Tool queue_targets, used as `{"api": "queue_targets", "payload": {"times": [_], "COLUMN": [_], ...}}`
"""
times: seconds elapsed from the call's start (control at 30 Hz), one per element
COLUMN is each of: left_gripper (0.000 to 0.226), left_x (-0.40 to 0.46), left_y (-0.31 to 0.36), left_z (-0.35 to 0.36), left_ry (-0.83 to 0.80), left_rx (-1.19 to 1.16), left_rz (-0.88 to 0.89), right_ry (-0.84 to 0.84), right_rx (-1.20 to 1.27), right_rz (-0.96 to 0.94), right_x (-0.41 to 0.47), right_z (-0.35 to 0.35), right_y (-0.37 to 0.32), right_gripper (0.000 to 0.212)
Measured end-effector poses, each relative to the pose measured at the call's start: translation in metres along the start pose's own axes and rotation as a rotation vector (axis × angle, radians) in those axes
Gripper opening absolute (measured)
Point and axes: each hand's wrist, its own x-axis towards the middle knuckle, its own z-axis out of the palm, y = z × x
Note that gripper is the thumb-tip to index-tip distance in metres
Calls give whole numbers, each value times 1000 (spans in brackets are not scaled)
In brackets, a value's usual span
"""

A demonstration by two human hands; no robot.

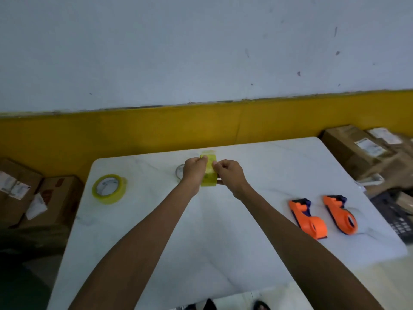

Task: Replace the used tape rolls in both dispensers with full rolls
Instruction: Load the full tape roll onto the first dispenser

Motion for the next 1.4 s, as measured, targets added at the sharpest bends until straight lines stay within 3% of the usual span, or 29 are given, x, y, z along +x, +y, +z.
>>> {"api": "queue_targets", "payload": {"times": [0.27,0.5,0.9,1.23,1.4], "left_gripper": [15,19,18,15,15], "left_x": [-39,-91,-112,-103,-107], "left_y": [-23,-34,-45,-63,-71], "left_z": [134,257,325,365,381], "left_ry": [-110,-131,-105,-266,-313], "left_rx": [34,38,42,54,30], "left_rz": [-31,-44,-79,-134,-166], "right_ry": [82,50,31,129,135], "right_rx": [53,69,41,182,49], "right_rz": [69,82,117,221,232], "right_x": [-23,-36,-47,-56,-60], "right_z": [-133,-262,-325,-360,-380], "right_y": [58,104,126,141,151], "right_gripper": [28,30,26,28,25]}}
